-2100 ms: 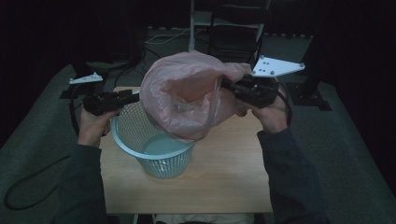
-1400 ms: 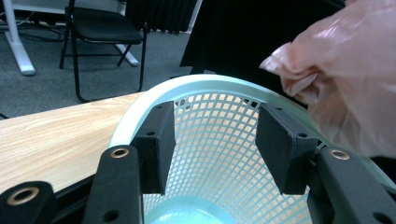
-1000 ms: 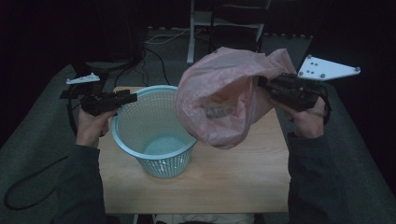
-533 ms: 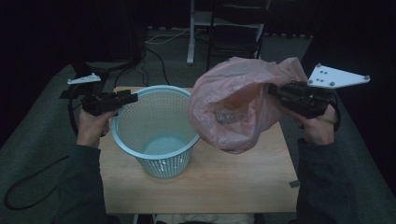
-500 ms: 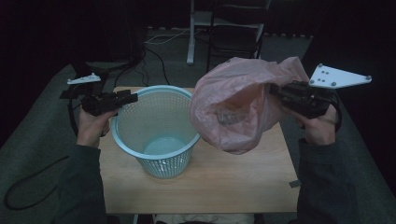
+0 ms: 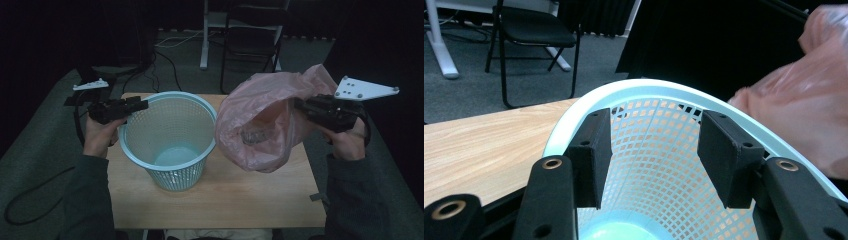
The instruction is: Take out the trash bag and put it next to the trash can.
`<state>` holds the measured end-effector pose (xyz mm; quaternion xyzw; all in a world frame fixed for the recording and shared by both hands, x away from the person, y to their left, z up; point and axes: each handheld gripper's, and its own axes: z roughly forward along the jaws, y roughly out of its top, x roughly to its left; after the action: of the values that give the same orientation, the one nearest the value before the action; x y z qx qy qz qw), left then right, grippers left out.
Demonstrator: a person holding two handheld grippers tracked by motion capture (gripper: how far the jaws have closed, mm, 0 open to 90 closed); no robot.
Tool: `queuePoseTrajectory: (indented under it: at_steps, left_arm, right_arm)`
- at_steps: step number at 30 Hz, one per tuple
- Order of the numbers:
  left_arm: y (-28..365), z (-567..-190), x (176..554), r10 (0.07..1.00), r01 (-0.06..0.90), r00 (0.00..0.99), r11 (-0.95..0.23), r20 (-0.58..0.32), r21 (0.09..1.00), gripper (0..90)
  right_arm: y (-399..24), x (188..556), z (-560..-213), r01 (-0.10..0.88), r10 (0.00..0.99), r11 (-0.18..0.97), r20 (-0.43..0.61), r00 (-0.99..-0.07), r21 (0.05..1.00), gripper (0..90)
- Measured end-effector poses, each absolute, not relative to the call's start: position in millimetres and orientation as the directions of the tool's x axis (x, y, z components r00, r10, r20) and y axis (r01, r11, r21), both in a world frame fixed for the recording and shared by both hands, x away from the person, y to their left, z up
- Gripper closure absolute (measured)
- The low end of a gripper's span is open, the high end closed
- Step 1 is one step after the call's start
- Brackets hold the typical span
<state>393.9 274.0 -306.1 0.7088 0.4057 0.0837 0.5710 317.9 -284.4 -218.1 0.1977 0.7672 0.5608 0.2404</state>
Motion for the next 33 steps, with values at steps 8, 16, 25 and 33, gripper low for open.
queuePoseTrajectory:
  at_steps: [8,16,25,33]
  left_arm:
    - [273,-302,385,0.675,0.465,0.661,-0.026,-0.327,0.885,47.1]
    - [272,-306,378,0.686,0.462,0.656,-0.034,-0.316,0.886,44.7]
    - [270,-309,365,0.695,0.444,0.656,-0.039,-0.295,0.895,42.8]
    - [266,-310,356,0.698,0.429,0.66,-0.045,-0.279,0.902,42.0]
  right_arm:
    - [-283,326,-244,0.095,0.577,0.318,-0.113,-0.809,0.943,86.3]
    - [-283,330,-262,0.124,0.58,0.317,-0.089,-0.809,0.94,86.2]
    - [-284,334,-278,0.148,0.597,0.303,-0.066,-0.799,0.942,86.2]
    - [-287,336,-287,0.163,0.611,0.31,-0.065,-0.789,0.937,86.2]
